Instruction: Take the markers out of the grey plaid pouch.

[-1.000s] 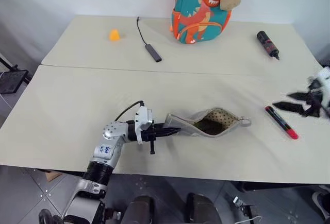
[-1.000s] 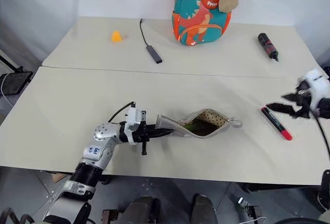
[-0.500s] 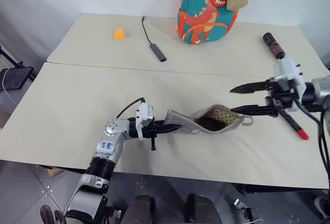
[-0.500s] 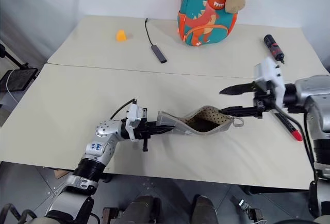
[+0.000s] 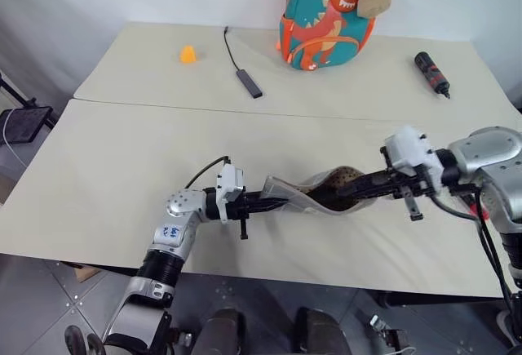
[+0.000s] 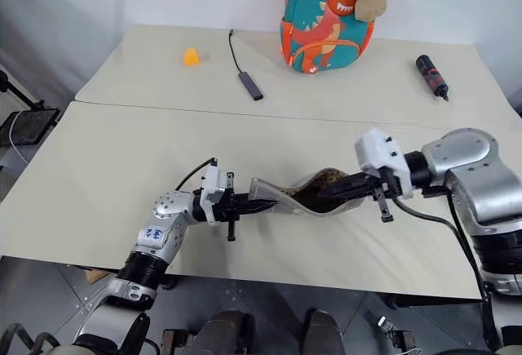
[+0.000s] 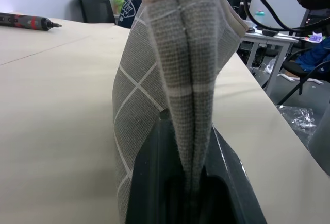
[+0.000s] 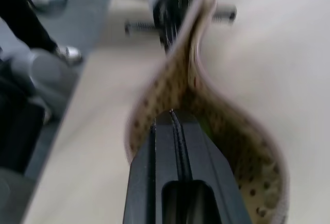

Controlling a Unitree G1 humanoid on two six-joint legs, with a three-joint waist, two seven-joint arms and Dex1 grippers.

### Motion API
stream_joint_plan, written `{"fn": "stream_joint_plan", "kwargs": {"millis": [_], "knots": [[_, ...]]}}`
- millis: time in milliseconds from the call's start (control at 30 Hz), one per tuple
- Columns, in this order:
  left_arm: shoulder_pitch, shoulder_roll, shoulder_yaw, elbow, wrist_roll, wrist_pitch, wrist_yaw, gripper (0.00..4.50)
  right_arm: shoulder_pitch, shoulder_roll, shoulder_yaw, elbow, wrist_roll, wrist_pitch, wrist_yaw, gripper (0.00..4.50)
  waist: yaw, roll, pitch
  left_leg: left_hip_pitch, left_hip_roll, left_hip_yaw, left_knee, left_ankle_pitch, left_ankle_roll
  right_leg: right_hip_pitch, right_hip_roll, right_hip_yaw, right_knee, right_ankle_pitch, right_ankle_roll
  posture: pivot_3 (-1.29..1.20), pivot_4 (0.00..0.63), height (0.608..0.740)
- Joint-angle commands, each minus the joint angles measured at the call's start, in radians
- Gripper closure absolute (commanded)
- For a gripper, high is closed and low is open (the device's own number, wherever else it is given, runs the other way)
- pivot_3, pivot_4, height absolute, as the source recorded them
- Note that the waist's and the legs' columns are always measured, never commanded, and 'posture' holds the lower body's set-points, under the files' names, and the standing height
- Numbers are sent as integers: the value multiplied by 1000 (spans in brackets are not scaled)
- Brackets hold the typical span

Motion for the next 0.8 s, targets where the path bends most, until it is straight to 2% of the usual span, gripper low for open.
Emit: {"fn": "stream_joint_plan", "kwargs": {"millis": [33,233,367,500,600,800], "knots": [[7,-6,-5,-7,6,2,6,4500,-35,15,39,-16,-76,-1,-57,4486,0,0,0,0,0,0,0,0,0,0,0,0,0,0,0,0,150,740],[3,-8,-8,-5,7,7,2,4500,-77,67,147,-32,-199,48,-140,4486,0,0,0,0,0,0,0,0,0,0,0,0,0,0,0,0,150,740],[-2,-9,-11,-3,7,11,-1,4500,-100,80,212,-13,-293,21,-160,4486,0,0,0,0,0,0,0,0,0,0,0,0,0,0,0,0,150,740],[-10,-11,-11,6,7,14,-3,4500,-148,132,301,-14,-374,72,-173,4486,-4,0,0,0,0,0,0,0,0,0,0,0,0,0,0,0,150,740],[-10,-13,-12,5,7,15,-5,4500,-165,132,345,17,-463,19,-188,4486,-3,0,0,0,0,0,0,0,0,0,1,0,1,0,0,0,150,740],[-6,-14,-13,3,9,15,-4,4500,-181,169,370,59,-503,39,-178,4486,-5,0,0,0,0,0,0,0,0,0,1,0,1,0,0,0,150,740]]}}
